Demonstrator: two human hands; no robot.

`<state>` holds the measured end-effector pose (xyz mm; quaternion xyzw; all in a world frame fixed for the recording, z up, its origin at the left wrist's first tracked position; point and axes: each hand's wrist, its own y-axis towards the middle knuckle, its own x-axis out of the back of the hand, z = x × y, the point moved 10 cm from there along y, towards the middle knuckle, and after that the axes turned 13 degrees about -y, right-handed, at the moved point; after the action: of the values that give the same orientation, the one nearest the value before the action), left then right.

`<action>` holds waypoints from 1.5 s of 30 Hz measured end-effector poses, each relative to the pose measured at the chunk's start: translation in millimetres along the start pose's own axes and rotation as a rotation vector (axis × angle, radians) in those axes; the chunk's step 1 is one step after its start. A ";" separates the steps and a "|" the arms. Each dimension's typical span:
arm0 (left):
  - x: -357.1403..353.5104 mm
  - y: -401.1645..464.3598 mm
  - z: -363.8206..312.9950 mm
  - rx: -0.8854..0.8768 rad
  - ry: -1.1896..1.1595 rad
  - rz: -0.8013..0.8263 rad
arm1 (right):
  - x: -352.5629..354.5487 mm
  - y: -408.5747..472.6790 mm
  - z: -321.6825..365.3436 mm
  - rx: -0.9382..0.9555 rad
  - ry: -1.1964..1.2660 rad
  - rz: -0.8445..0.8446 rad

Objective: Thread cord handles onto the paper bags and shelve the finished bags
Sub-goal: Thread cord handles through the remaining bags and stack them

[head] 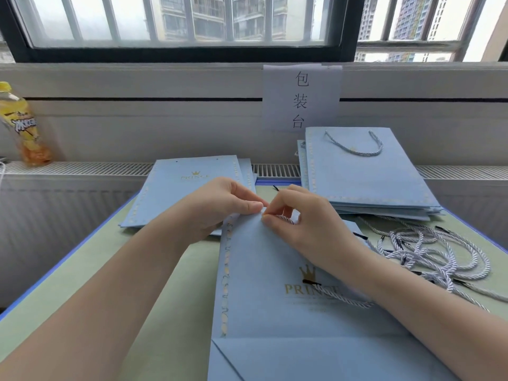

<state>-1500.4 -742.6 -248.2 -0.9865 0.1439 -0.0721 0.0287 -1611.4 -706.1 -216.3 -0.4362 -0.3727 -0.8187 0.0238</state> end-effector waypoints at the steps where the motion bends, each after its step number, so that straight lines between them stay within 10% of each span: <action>1: -0.2 0.1 -0.7 -0.001 -0.003 -0.006 | -1.0 0.2 -3.1 -0.028 0.013 0.010; 11: 5.7 -3.4 -6.7 -0.038 -0.159 -0.132 | -10.9 -1.6 -27.7 -0.258 0.105 0.242; 45: -24.8 -7.9 11.7 0.129 -0.234 0.178 | 0.1 5.4 -5.8 -0.019 0.191 0.189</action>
<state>-1520.0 -727.5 -262.5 -0.9677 0.2216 0.0370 0.1149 -1613.6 -713.6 -215.1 -0.3898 -0.3180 -0.8541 0.1321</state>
